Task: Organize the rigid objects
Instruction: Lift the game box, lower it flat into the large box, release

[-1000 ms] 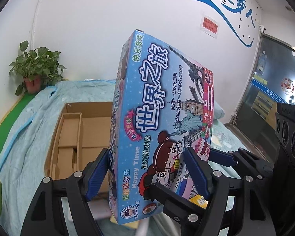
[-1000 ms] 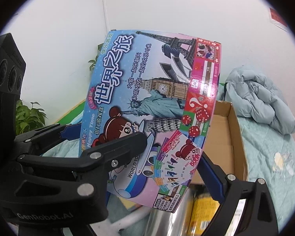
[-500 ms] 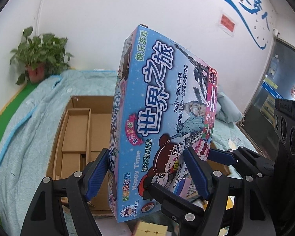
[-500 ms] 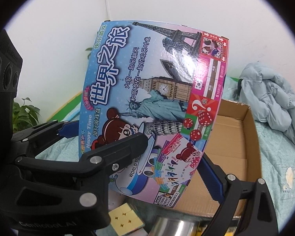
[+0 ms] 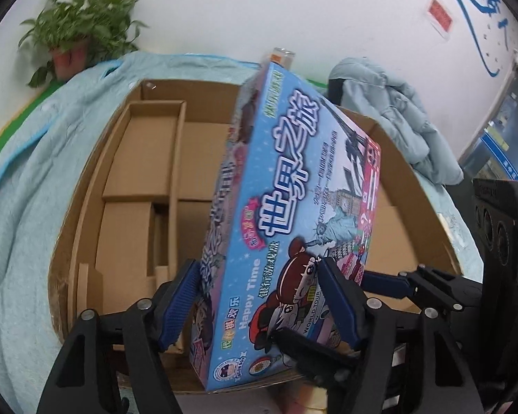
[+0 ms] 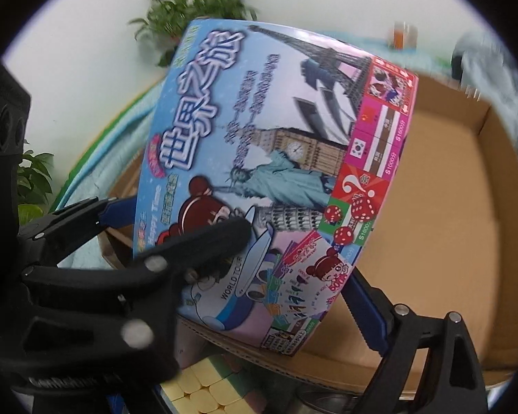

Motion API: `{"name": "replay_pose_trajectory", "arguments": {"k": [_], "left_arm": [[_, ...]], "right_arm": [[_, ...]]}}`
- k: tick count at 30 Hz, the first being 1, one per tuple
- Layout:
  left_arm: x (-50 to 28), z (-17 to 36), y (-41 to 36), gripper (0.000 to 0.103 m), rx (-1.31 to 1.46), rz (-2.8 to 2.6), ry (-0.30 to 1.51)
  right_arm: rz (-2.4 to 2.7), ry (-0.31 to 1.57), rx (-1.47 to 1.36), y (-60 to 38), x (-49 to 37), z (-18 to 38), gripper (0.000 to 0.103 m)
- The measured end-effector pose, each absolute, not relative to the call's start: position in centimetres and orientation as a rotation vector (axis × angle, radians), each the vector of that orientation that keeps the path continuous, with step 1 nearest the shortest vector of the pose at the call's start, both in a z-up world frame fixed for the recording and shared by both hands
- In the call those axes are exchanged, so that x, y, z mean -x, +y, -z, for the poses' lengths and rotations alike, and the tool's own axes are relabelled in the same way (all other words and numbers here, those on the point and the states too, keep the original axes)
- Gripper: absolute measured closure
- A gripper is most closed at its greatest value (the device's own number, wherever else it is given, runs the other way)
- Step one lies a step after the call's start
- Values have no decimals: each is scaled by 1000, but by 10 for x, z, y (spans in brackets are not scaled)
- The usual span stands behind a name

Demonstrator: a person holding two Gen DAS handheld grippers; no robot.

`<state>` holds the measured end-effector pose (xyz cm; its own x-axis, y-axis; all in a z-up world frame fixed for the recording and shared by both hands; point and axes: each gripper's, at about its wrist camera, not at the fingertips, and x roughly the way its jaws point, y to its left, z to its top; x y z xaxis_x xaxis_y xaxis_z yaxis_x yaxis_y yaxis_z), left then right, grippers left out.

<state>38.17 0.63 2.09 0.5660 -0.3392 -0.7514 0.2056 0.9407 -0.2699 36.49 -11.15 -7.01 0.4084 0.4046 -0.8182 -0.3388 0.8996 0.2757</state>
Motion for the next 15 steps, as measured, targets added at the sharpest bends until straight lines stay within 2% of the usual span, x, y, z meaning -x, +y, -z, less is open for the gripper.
{"name": "replay_pose_trajectory", "arguments": {"k": [1, 3, 8, 15], "left_arm": [[-384, -18, 9, 36, 162, 317, 919], [-383, -14, 12, 38, 155, 304, 924], [-382, -11, 18, 54, 129, 266, 952], [-369, -17, 22, 58, 127, 265, 962]], "right_arm": [[-467, 1062, -64, -111, -366, 70, 18], [-465, 1083, -51, -108, -366, 72, 19], [-474, 1155, -35, -102, -370, 81, 19], [-501, 1180, -22, -96, -370, 84, 17]]}}
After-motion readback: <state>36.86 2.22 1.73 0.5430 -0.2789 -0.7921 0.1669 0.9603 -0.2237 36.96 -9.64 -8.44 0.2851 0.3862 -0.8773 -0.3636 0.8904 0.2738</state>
